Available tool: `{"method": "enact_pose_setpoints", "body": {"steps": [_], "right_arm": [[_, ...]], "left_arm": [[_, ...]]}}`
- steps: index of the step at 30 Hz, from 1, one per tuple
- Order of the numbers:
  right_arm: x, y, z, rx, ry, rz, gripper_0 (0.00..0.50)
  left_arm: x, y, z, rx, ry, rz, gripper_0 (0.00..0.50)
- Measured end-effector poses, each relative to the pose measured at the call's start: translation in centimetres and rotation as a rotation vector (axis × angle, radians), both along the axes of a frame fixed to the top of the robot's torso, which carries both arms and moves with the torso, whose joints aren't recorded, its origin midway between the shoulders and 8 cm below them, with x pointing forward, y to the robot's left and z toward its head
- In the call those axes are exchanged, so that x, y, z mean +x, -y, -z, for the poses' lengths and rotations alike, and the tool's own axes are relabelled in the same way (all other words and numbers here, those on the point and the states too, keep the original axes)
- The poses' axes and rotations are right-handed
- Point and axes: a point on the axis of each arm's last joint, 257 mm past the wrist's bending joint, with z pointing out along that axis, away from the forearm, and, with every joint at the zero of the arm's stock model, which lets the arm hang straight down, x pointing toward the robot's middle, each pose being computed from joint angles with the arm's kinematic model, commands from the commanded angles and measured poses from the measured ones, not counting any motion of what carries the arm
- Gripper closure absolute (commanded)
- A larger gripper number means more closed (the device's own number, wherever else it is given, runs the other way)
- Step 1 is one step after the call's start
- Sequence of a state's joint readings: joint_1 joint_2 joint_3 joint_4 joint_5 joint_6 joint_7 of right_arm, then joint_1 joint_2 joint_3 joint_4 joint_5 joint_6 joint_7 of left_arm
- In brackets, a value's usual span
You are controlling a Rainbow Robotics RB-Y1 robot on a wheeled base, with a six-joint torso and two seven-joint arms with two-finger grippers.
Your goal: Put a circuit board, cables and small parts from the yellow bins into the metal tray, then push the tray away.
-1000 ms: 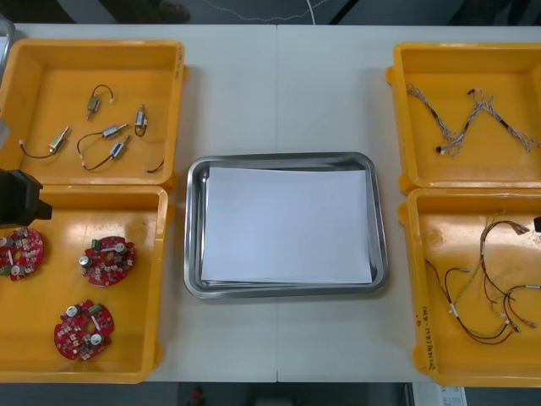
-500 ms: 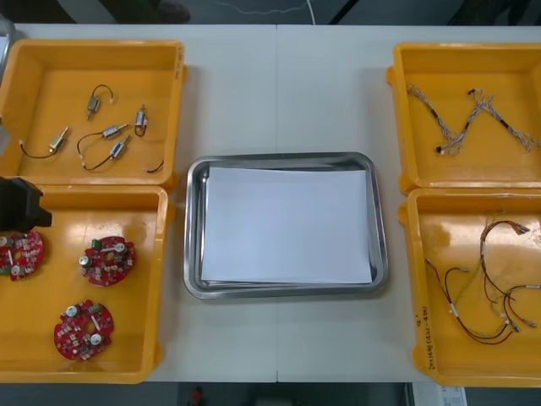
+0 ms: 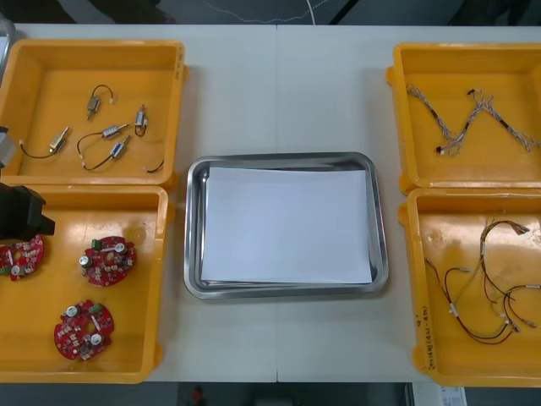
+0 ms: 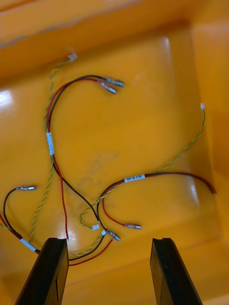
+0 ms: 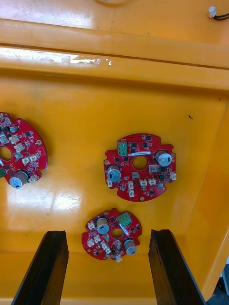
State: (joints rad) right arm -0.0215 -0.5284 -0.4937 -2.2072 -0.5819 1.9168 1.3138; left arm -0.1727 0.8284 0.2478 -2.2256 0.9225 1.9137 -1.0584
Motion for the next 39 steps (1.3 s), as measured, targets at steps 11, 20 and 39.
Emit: {"method": "enact_pose_setpoints", "body": {"steps": [11,20,39], "right_arm": [[-0.9,0.1,1.6,0.124,0.021,0.241,0.0],[0.6,0.5,2.7,0.231,0.07,0.41,0.0],[3.0,1.5,6.9,0.324,0.1,0.559,0.0]], "left_arm": [[-0.7,-0.3,0.5,0.115,-0.014,0.282,0.0],[-1.3,-1.1,1.7,0.104,0.014,0.322,0.0],[-2.4,-4.4,5.5,0.204,0.044,0.6,0.0]]}}
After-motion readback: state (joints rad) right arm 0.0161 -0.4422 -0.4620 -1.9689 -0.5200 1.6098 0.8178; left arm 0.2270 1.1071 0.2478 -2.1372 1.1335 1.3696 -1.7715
